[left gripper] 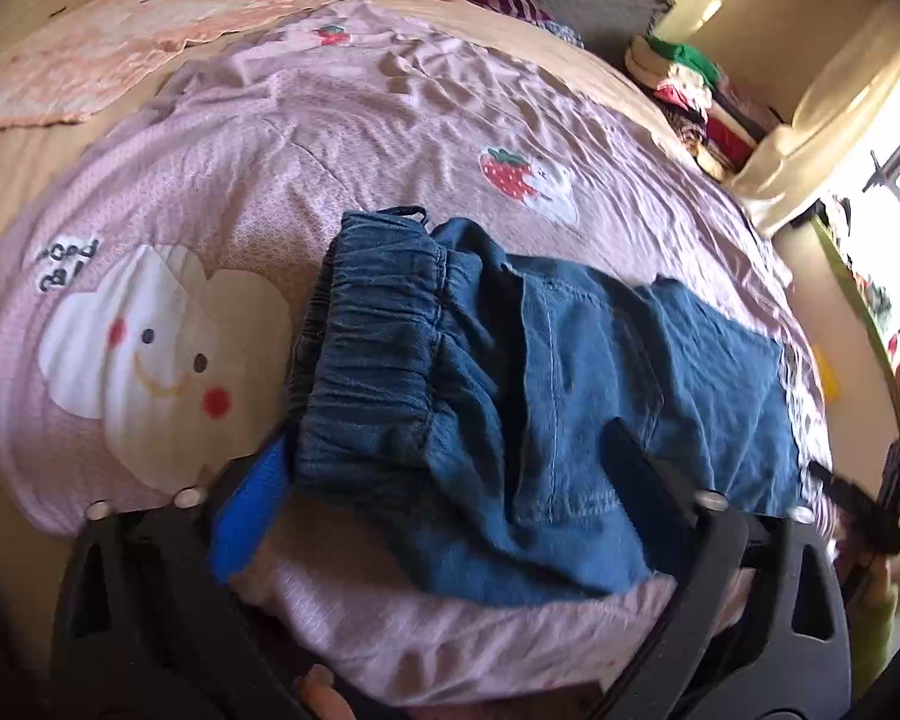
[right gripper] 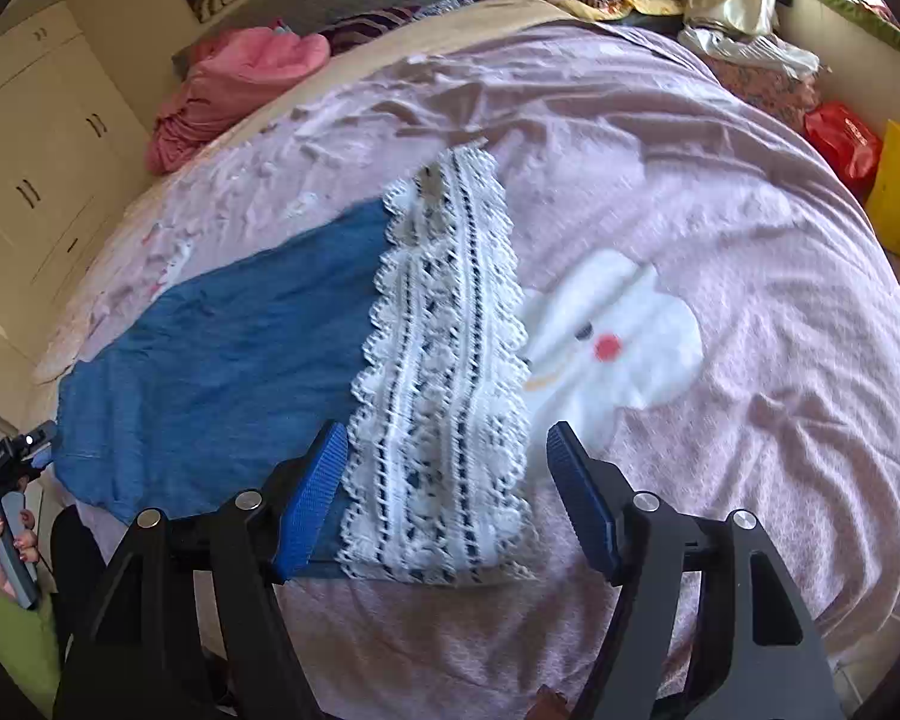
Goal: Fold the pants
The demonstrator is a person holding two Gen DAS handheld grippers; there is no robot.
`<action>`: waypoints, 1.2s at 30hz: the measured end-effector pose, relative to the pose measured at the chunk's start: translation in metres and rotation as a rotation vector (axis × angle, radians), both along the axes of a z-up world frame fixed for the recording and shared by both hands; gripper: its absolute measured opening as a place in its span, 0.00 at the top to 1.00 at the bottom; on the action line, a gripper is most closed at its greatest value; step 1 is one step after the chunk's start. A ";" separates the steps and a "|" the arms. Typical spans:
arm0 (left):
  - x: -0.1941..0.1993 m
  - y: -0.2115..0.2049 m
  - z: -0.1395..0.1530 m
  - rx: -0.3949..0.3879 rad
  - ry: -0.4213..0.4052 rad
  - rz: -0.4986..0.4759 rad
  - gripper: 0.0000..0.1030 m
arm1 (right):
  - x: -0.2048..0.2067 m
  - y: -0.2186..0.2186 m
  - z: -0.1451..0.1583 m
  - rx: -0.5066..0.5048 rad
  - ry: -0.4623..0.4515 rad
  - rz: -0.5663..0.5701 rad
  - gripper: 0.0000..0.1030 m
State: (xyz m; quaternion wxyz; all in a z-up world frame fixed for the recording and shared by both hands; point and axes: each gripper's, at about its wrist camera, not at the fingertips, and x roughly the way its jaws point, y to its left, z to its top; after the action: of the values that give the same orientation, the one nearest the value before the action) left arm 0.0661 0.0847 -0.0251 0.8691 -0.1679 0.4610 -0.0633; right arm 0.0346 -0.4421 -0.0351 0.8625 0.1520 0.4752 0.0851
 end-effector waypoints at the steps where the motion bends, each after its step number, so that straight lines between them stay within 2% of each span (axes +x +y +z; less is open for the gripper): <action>1: 0.002 0.000 -0.002 0.021 0.007 0.012 0.46 | -0.001 0.000 -0.002 0.000 0.006 0.000 0.34; 3: 0.008 0.003 -0.003 0.027 0.020 0.019 0.56 | -0.002 0.002 -0.005 -0.012 0.015 0.017 0.42; 4: 0.013 0.007 -0.001 0.011 0.021 0.016 0.63 | -0.003 0.005 -0.006 -0.015 0.012 0.038 0.61; 5: 0.016 0.008 0.002 0.011 0.020 0.007 0.65 | -0.003 0.006 -0.005 -0.027 0.014 0.040 0.67; 8: 0.020 0.011 0.016 0.061 -0.008 -0.007 0.65 | -0.008 0.005 0.003 -0.036 -0.004 0.048 0.75; 10: 0.020 0.014 0.019 0.102 -0.018 -0.004 0.65 | -0.012 0.005 0.007 -0.063 -0.014 0.053 0.75; 14: 0.015 0.016 -0.003 0.147 0.001 -0.003 0.62 | -0.015 0.005 -0.004 -0.085 0.015 0.054 0.75; 16: 0.010 0.018 -0.015 0.119 0.016 0.007 0.59 | -0.014 0.004 -0.009 -0.081 0.021 0.050 0.75; 17: 0.009 0.020 -0.016 0.118 0.013 0.010 0.54 | -0.013 0.004 -0.011 -0.076 0.026 0.044 0.74; 20: 0.009 0.025 -0.017 0.093 0.009 0.018 0.47 | -0.014 0.006 -0.008 -0.096 0.026 0.050 0.70; 23: 0.003 0.029 -0.009 0.094 0.002 0.027 0.32 | -0.019 0.003 0.002 -0.094 0.010 0.030 0.59; 28: -0.019 0.032 0.023 0.116 -0.072 0.055 0.11 | -0.034 0.004 0.034 -0.070 -0.103 0.023 0.51; 31: -0.028 0.021 0.044 0.137 -0.134 0.042 0.09 | -0.033 0.016 0.046 -0.070 -0.141 0.053 0.47; 36: -0.025 -0.032 0.061 0.176 -0.176 -0.087 0.09 | -0.028 0.050 0.051 -0.076 -0.167 0.137 0.46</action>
State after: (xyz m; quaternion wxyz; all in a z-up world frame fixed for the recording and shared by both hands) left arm 0.0415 0.0529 0.0357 0.9139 -0.0646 0.3937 -0.0748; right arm 0.0065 -0.3923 0.0161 0.8963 0.0788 0.4140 0.1382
